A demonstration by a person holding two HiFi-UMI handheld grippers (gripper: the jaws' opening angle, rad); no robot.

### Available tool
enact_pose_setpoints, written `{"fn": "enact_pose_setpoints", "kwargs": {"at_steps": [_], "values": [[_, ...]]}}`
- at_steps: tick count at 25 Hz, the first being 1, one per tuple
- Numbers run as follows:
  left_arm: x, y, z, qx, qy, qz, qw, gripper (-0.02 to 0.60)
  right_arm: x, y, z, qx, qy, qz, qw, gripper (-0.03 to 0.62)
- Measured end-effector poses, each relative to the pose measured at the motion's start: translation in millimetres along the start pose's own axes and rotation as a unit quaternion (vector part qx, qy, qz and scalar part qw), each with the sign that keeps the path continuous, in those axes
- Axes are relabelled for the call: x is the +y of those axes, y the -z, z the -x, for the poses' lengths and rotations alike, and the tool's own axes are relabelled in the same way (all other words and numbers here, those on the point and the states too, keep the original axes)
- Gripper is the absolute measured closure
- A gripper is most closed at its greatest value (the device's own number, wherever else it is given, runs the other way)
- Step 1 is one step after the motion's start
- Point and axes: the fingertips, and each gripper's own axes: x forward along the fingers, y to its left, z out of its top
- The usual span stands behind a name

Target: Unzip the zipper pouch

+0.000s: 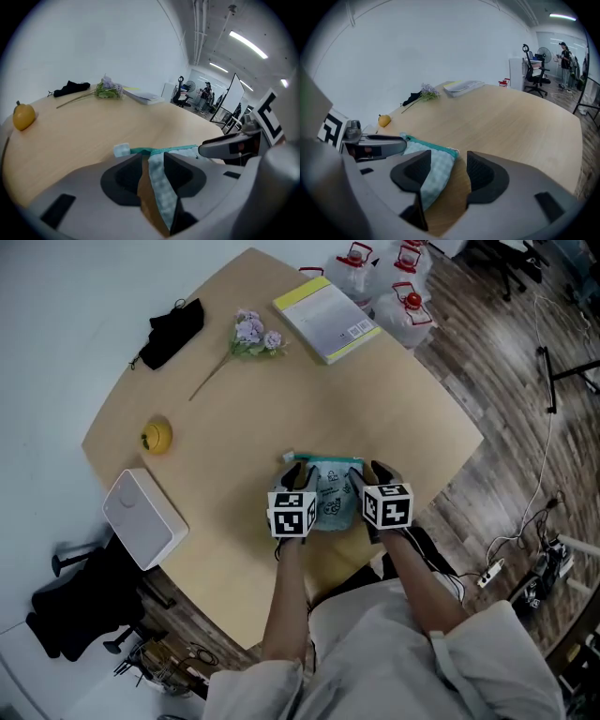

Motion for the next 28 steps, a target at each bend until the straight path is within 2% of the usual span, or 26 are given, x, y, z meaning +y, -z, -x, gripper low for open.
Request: {"fn": "enact_pose_setpoints", "kwargs": {"at_steps": [3, 9, 12, 17, 21, 23, 28], "values": [[-2.4, 9.2, -10.2, 0.024, 0.003, 0.001, 0.9997, 0.431, 3.8, 8.9, -6.2, 0.009, 0.002, 0.012, 1.000, 0.350], [-3.1, 18.7, -14.9, 0.059, -0.018, -0.033, 0.9976, 0.453, 7.3, 17.5, -9.8, 0.017, 0.030, 0.039, 0.999, 0.378], [-7.7, 18.7, -15.7, 0.055, -0.010, -0.035, 0.9978, 0.491, 5.8, 17.8, -10.4, 0.019, 0.040, 0.037, 0.998, 0.406], [-16.0, 22.0, -13.2, 0.047, -0.004, -0.017, 0.9987, 0.502, 0.6, 18.9, -9.8, 0.015, 0.051, 0.026, 0.998, 0.466], [-23.4, 22.4, -8.8, 0.042, -0.002, 0.003, 0.9991, 0.506, -2.3, 19.5, -6.5, 0.009, 0.026, -0.008, 1.000, 0.551], [-24.7, 23.9, -2.9, 0.040, -0.008, 0.010, 0.9991, 0.509, 1.0, 19.1, -3.5, 0.006, 0.011, -0.012, 1.000, 0.559], [-26.9, 17.6, 18.1, 0.017, -0.027, 0.031, 0.9990, 0.512, 12.9, 4.3, 9.5, -0.009, -0.033, 0.023, 0.999, 0.566]]}}
